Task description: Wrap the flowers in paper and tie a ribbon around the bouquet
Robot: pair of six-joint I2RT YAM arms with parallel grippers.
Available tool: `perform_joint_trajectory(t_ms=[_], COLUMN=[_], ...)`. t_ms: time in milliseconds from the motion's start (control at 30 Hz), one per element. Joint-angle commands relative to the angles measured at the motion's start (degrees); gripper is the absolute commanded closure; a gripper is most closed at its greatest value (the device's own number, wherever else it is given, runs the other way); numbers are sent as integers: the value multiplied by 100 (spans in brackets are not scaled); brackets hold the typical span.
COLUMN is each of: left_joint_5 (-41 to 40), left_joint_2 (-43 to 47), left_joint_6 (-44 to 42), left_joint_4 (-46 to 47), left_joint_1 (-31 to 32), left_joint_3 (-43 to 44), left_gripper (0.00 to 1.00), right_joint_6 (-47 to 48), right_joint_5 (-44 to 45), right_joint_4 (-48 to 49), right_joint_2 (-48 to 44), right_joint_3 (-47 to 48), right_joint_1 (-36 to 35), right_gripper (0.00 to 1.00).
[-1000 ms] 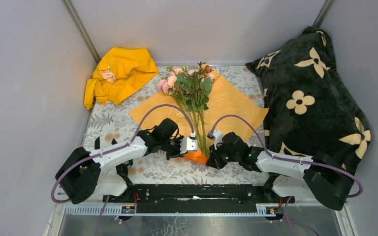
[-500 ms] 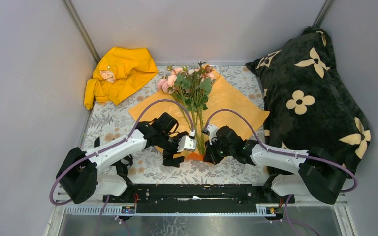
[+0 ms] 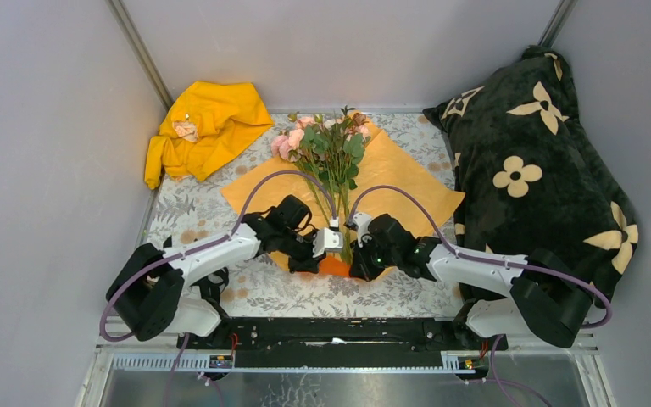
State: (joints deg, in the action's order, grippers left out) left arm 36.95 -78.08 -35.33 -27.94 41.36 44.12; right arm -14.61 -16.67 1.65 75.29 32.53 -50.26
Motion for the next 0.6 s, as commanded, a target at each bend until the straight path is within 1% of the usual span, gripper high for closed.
perform_joint_trajectory(t_ms=[0, 67, 133, 200, 267, 300, 333, 433, 567], left_joint_5=[-141, -190, -183, -232, -400, -494, -560, -756, -800], left_joint_2=[-22, 41, 34, -90, -297, -417, -532, -857, -1193], left_joint_6=[409, 614, 903, 1105, 1313, 1420, 1518, 1700, 1822], left_joint_4=[641, 865, 1141, 1262, 1357, 1419, 1470, 1496, 1424], left_joint_1=[-23, -113, -273, -396, -459, -499, -554, -707, -874], left_joint_3=[103, 68, 32, 47, 81, 95, 108, 219, 334], left_gripper=[99, 100, 100, 100, 100, 100, 100, 100, 100], right_joint_6=[107, 125, 138, 115, 53, 26, 10, -43, -142], right_joint_5=[145, 234, 325, 324, 282, 264, 287, 395, 321], right_joint_4=[-230, -522, -715, -813, -849, -850, -844, -769, -496], right_joint_2=[-44, -162, -362, -617, -829, -909, -952, -909, -530], right_joint_3=[307, 368, 396, 376, 335, 311, 287, 161, 88], right_joint_1=[-30, -22, 2, 75, 162, 199, 220, 253, 254], right_gripper=[95, 84, 71, 54, 41, 35, 32, 27, 25])
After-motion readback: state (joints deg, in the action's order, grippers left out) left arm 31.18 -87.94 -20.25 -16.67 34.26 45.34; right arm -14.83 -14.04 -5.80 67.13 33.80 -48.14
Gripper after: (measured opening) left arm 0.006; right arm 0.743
